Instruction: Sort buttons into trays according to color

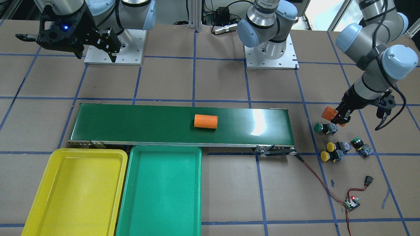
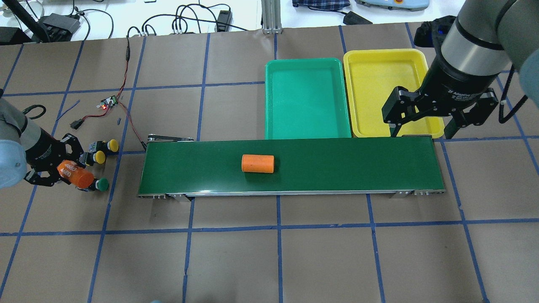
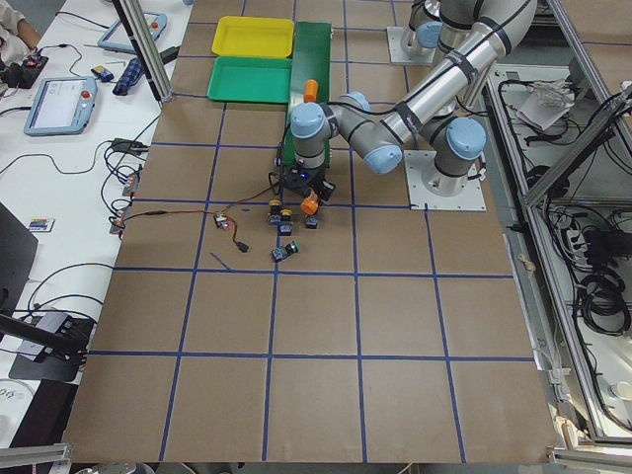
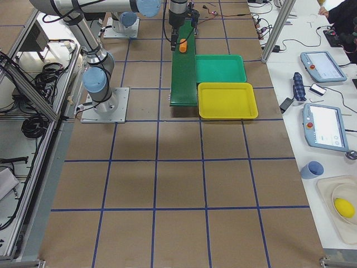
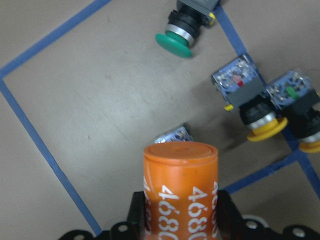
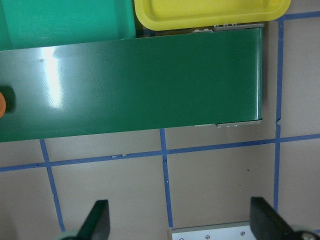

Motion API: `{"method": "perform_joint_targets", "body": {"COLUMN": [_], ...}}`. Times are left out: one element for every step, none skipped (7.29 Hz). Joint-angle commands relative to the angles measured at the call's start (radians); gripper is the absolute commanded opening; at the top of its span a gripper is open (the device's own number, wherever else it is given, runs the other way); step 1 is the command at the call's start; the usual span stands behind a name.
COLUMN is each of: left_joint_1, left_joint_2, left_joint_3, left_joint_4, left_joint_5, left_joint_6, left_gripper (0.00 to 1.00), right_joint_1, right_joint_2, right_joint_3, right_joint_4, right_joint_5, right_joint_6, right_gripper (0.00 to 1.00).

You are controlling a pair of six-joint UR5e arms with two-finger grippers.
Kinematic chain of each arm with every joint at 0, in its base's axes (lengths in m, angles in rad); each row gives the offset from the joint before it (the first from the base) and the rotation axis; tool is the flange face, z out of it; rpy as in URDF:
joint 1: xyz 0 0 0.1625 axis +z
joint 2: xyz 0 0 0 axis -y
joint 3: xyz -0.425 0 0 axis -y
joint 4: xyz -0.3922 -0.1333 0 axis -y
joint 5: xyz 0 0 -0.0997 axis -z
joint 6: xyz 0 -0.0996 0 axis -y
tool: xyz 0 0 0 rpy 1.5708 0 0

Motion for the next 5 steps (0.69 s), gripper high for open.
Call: {"method": "perform_joint_targets", "body": {"left_joint_1": [-0.065,-0.067,-0.071,-0.074,-0.085], "left_joint_2": [0.01,0.011,0.011,0.011,0.01], "left_joint_3": [0.0,0.0,0.0,-0.002,0.0], "left_joint_4": [-0.005,-0.005,-0.005,-0.006,-0.008], "left_joint_5": [-0.073,-0.093,-0.089,-0.081,-0.083], "left_joint_6": [-0.166,-0.197,-0.201,-0.211,-0.254], "left_gripper": [0.42,0.4,0.4,0.4,0.39], "right_joint_1": [0.0,0.0,0.0,0.0,0.0], "right_joint_2": [0.001,0.001,0.001,0.001,0.001], "right_joint_3": [0.0,0.0,0.0,0.0,0.0], "right_joint_4": [0.002,0.0,0.0,0.0,-0.001], "right_joint_5": [-0.002,0.0,-0.002,0.0,0.0], "right_joint_6": [0.0,0.0,0.0,0.0,-0.002], "right_gripper": [1.0,1.0,1.0,1.0,1.0]}}
